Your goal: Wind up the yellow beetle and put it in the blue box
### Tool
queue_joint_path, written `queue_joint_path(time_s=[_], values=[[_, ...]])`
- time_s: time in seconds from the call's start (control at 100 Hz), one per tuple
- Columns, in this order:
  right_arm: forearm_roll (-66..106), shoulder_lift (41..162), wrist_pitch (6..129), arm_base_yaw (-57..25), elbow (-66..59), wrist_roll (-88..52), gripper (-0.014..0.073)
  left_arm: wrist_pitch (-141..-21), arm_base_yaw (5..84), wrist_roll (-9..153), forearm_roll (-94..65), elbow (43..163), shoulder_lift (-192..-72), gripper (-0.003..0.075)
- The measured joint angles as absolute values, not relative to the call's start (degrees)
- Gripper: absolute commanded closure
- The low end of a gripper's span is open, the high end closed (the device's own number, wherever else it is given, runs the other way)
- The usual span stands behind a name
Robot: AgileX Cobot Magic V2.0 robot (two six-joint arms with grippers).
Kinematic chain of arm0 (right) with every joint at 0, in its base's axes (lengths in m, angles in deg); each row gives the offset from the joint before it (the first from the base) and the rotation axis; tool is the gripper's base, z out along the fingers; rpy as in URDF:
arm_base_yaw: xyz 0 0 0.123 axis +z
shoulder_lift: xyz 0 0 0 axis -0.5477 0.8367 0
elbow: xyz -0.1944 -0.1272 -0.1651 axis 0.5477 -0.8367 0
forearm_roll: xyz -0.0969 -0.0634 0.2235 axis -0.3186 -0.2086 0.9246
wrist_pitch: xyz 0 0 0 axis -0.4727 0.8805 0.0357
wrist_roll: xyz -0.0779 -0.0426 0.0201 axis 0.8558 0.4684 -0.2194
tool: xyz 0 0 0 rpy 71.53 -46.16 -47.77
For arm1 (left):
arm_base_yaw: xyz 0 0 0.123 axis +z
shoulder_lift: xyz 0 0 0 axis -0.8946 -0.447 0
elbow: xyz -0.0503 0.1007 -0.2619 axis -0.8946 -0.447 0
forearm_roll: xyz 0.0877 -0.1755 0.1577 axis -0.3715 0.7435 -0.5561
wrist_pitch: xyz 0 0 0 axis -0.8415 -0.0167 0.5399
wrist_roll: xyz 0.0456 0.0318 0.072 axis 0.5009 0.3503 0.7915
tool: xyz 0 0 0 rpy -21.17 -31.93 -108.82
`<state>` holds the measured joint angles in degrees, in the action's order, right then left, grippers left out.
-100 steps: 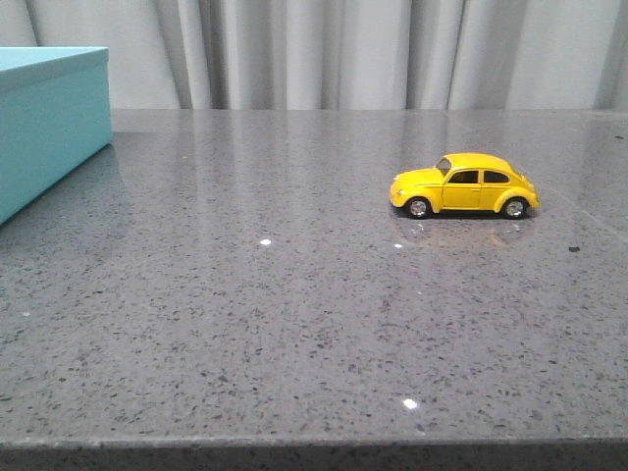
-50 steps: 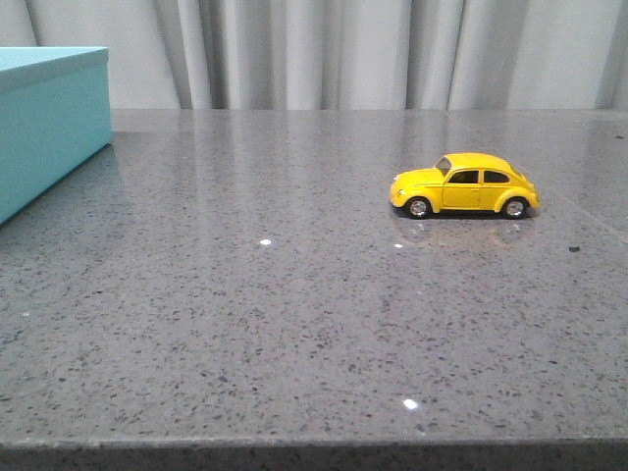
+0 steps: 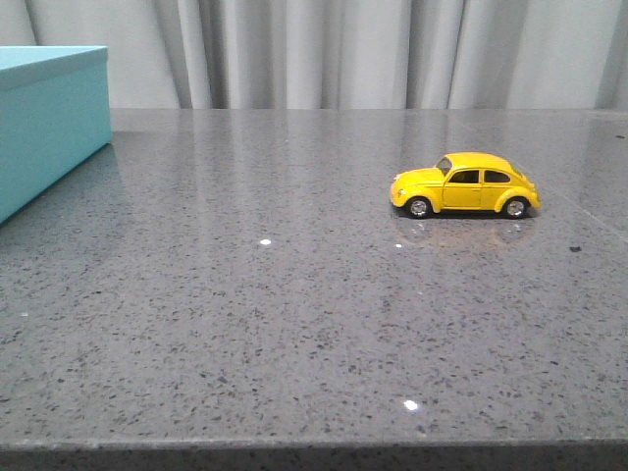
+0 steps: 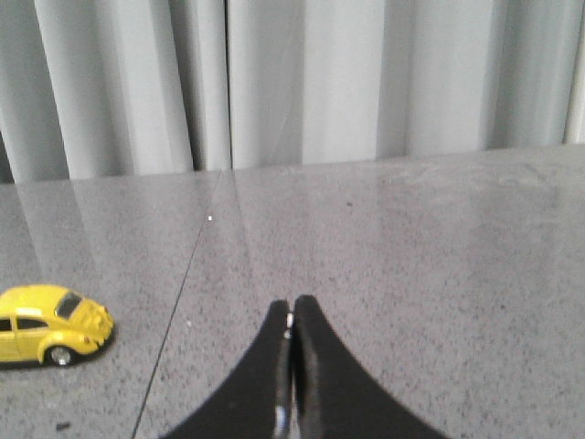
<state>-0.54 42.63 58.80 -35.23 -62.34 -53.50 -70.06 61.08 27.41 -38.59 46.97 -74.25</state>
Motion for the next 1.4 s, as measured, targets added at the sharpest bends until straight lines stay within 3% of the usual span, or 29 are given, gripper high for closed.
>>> queue_joint_path(time_s=[0.13, 0.26, 0.64, 1.12, 1.4], values=[[-0.5, 42.6, 60.5, -35.2, -60.0, -53.5, 0.0337, -70.7, 61.1, 27.4, -39.6, 49.5, -74.7, 0.0448], [-0.5, 42.6, 62.9, -35.2, -57.8, -53.5, 0.0260, -70.7, 61.1, 27.4, -39.9, 52.4, -77.4, 0.0358], [-0.5, 54.9, 75.9, -35.2, -44.1, -53.5, 0.0265, -73.4, 61.0, 27.4, -42.9, 63.4, -90.8, 0.0366], [-0.4, 63.7, 76.2, -35.2, -39.2, -53.5, 0.0265, -69.8, 61.0, 27.4, -42.8, 67.3, -98.8, 0.0478], [-0.3, 74.1, 84.3, -33.6, -29.8, -53.5, 0.0263, -73.4, 61.0, 27.4, -42.8, 74.0, -104.4, 0.0481]])
